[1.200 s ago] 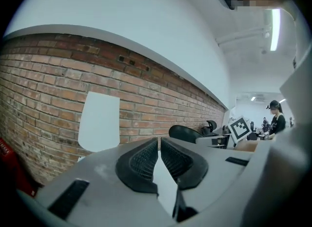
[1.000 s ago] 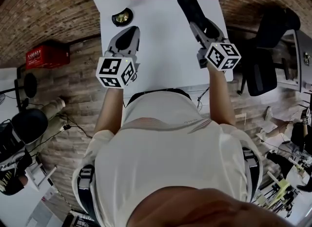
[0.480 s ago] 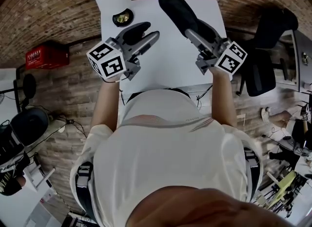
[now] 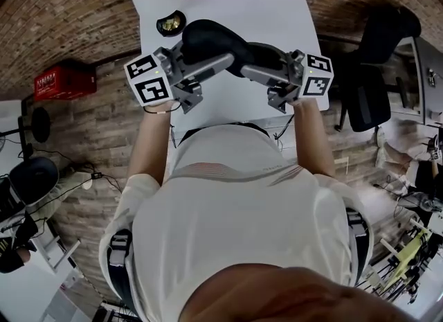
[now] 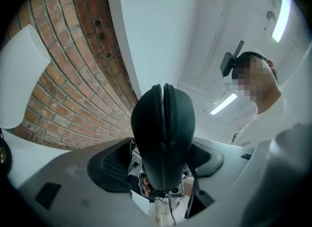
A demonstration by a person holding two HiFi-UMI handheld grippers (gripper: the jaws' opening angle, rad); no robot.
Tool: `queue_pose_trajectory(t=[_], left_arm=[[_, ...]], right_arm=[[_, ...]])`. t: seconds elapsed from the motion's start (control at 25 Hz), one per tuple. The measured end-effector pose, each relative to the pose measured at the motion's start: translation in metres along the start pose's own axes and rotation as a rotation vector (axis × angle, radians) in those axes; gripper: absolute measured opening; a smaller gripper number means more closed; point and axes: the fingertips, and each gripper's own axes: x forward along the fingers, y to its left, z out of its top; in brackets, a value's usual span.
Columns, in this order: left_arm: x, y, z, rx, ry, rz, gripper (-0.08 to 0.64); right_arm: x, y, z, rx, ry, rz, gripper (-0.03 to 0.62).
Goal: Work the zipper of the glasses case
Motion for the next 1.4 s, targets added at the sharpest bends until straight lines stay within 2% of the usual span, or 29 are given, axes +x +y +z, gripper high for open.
queue_pose_trajectory(t=[0.2,0.4,0.52,0.72,0.8,0.96,1.04,1.12,1.2,1.4], left_arm=[[0.006,-0.009,-0.003,0.019,-0.002,-0.052,0.301],[0.007,-0.002,-0.008,0.028,0.012,-0.002,0.287],[0.007,-0.002,-0.008,0.015,-0.008,-0.007,0.279],[0.006,-0.002,-0.005,0.037,-0.015,-0.001,0.278],[0.005,0.004,0.001,0.034,-0.047,0.051,0.278],[-0.011,0.029,0.024,0.033,-0.155,0.267,0.278],[-0.019,0.035,0.033,0.042,-0.196,0.341,0.278],[-0.025,0.037,0.041,0.038,-0.236,0.378,0.278],[-0.03,0.037,0.048,0.037,-0.267,0.401,0.278],[-0.034,0.035,0.058,0.07,-0.286,0.445,0.278]], right_arm=[[0.004,-0.001,-0.012,0.051,0.033,0.018,0.307],[0.006,-0.002,-0.016,0.058,0.052,0.006,0.31],[0.006,-0.001,-0.016,0.046,0.053,-0.006,0.31],[0.006,-0.002,-0.013,0.003,0.058,-0.04,0.314],[0.001,-0.006,-0.006,-0.043,0.031,-0.096,0.313],[-0.012,-0.009,0.018,-0.183,-0.056,-0.233,0.267],[-0.015,-0.006,0.024,-0.263,-0.066,-0.288,0.25],[-0.016,-0.004,0.024,-0.342,-0.057,-0.344,0.207],[-0.016,-0.004,0.019,-0.397,-0.039,-0.385,0.199],[-0.007,-0.012,-0.012,-0.451,0.069,-0.435,0.138]])
